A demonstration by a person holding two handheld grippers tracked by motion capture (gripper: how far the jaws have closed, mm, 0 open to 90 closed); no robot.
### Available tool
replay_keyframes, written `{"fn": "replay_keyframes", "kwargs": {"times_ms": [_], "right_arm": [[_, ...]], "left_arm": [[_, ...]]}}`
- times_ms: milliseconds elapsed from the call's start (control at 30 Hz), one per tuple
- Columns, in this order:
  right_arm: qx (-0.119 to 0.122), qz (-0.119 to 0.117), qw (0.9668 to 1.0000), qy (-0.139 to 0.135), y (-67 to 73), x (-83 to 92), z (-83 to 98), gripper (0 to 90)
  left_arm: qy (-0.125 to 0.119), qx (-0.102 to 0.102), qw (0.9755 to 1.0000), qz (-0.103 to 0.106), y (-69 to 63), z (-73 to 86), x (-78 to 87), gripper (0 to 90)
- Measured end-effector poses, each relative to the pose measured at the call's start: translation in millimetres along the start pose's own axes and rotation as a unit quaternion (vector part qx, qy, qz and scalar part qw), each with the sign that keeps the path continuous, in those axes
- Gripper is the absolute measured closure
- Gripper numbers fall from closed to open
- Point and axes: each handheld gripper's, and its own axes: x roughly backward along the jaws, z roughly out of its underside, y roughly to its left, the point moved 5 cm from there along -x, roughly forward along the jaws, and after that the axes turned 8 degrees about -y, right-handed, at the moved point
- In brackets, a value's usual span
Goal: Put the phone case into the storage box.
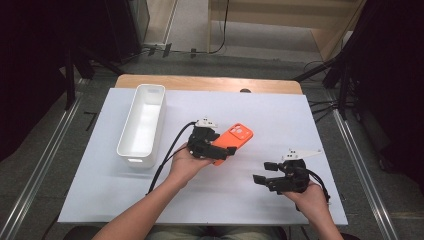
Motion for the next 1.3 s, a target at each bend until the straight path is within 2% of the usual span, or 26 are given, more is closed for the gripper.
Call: {"fn": "replay_keyframes", "kwargs": {"times_ms": [233,333,433,600,667,800,933,1000,1067,1200,1300], "right_arm": [[-0.001,0.001,1.0,0.0,-0.6,-1.1,0.1,24.5],[-0.002,0.002,1.0,0.0,-0.4,-1.7,0.0,24.6],[-0.002,0.002,1.0,-0.001,-0.3,-1.8,0.0,24.6],[-0.003,0.001,1.0,-0.003,0.4,-2.3,-0.5,24.5],[-0.01,0.0,0.9999,-0.004,1.3,-1.8,-1.1,24.6],[-0.011,-0.004,0.9999,-0.009,1.5,-1.1,-2.7,24.5],[-0.014,-0.006,0.9997,-0.017,1.8,-0.8,-4.4,24.5],[-0.013,-0.006,0.9998,-0.016,2.4,0.0,-5.1,24.6],[-0.005,-0.01,0.9999,-0.013,2.4,0.4,-5.9,24.5],[-0.007,-0.012,0.9997,-0.02,4.6,1.0,-9.1,24.6],[-0.011,-0.015,0.9995,-0.025,5.6,1.8,-11.7,24.6]], "left_arm": [[-0.002,0.012,0.9999,0.003,4.1,-1.6,8.5,15.7],[-0.007,0.028,0.9996,0.002,6.9,-0.9,11.7,15.7],[-0.009,0.032,0.9994,0.003,9.6,1.2,15.4,15.7],[-0.019,0.051,0.9985,0.001,13.6,4.2,20.4,15.7],[-0.027,0.064,0.9976,0.002,16.1,4.8,21.8,15.7],[-0.035,0.075,0.9965,-0.008,20.4,6.5,24.3,15.6],[-0.051,0.098,0.9938,-0.012,23.5,6.3,26.3,15.6],[-0.053,0.098,0.9936,-0.016,25.2,6.6,27.3,15.6],[-0.058,0.107,0.9924,-0.021,26.3,7.4,28.1,15.6],[-0.07,0.118,0.9901,-0.031,29.6,9.6,30.9,15.7],[-0.074,0.12,0.9892,-0.039,31.1,11.1,31.8,15.7]]}}
